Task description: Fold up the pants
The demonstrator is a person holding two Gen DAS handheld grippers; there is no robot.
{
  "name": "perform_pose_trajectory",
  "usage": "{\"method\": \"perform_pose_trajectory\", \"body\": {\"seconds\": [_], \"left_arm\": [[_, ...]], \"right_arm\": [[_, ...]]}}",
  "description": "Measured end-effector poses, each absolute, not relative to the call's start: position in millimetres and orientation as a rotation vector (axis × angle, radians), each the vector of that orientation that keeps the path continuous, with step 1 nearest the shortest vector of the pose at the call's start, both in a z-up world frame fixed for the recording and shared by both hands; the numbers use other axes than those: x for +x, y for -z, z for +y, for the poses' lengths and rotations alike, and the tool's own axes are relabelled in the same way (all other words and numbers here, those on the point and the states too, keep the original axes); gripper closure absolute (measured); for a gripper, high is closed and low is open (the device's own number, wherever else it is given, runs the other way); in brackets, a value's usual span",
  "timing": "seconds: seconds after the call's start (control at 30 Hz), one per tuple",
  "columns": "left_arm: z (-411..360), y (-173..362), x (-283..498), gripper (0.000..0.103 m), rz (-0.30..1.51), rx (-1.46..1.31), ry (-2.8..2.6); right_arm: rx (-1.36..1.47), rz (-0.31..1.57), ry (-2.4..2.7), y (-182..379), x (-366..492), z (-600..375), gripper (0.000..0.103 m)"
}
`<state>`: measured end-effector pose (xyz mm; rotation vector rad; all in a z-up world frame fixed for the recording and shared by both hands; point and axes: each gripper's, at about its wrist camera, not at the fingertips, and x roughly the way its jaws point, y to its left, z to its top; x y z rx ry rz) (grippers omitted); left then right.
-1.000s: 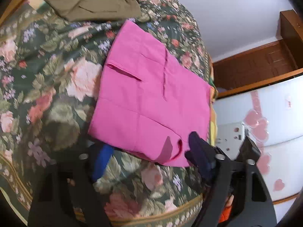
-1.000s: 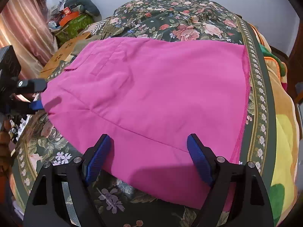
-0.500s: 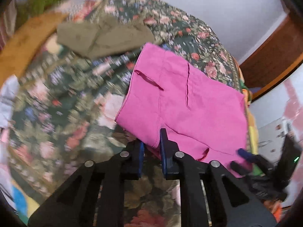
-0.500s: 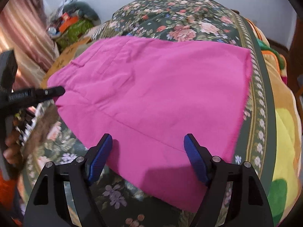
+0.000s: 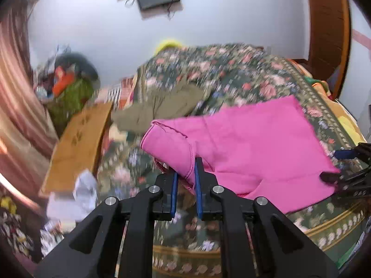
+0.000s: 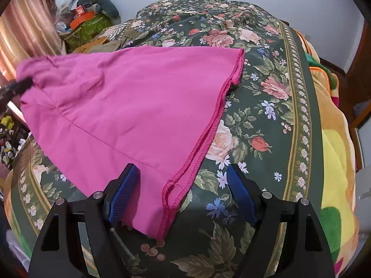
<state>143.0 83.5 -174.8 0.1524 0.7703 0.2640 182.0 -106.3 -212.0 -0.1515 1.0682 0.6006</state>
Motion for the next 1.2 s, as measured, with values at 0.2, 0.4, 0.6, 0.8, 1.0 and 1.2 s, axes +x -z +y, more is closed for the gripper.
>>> {"method": "perform_pose_trajectory", "body": {"seconds": [0.2,0.4,0.6,0.8,1.0,1.2], "left_arm": [[40.5,138.6,160.8,0.091,0.686,0.188,-0.115],[-9.0,129.7,183.8,0.091,0.733,0.192,0.122],[-47.2,154.2,199.8,0.091,0.848,0.185,0.278],[-60.8,187.7,212.8,0.091,0.982,0.081,0.367],[-73.1,210.2,213.3,0.091,1.048,0.064,0.390],[-66.3,198.3,213.6,0.058,1.042,0.057,0.399]], "right_arm": [[-0.156,1.065,-0.610,212.1,181.1,-106.4,0.027],[-0.083,1.062,-0.602,201.5,179.4,-122.2,0.028],[-0.002,1.008,-0.549,181.0,176.4,-158.0,0.028],[0.024,0.979,-0.489,170.6,172.1,-185.5,0.028],[0.039,0.989,-0.466,174.1,167.7,-197.1,0.028],[0.051,0.975,-0.468,170.0,164.1,-198.0,0.027]]}}
